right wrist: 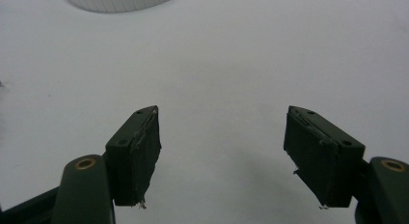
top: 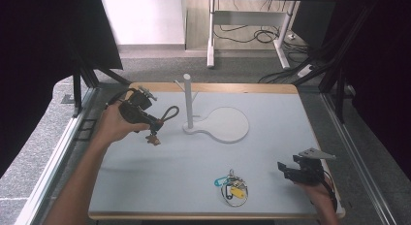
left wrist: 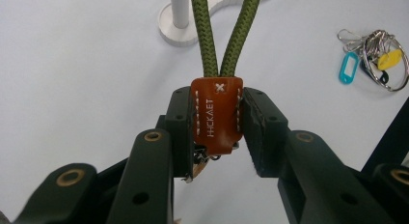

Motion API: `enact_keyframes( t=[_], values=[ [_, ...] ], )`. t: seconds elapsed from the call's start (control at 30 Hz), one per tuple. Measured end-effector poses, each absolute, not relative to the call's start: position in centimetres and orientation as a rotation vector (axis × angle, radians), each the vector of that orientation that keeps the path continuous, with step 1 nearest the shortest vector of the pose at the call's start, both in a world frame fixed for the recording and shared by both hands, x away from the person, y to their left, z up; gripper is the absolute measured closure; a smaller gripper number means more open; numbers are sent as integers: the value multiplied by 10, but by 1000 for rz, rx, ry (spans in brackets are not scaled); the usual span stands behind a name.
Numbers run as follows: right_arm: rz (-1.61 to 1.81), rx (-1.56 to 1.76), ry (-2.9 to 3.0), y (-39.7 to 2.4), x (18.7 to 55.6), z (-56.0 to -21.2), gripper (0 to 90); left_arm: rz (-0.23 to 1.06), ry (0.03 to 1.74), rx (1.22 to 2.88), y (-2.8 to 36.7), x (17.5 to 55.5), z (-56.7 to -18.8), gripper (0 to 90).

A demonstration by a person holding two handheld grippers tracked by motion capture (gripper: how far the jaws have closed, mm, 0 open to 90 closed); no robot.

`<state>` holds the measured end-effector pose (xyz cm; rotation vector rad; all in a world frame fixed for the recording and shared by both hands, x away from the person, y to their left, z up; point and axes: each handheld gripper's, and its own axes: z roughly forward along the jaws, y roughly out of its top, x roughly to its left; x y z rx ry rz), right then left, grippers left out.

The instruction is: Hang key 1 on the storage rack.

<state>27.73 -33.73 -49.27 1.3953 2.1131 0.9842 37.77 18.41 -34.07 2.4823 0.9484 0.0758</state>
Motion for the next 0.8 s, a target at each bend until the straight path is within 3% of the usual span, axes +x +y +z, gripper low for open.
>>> enact_keyframes(
  t=[0.8],
  values=[
    [982,1400,2118,-339,278,-493,291,76,1002,2431,194,402,-334,664]
  ],
)
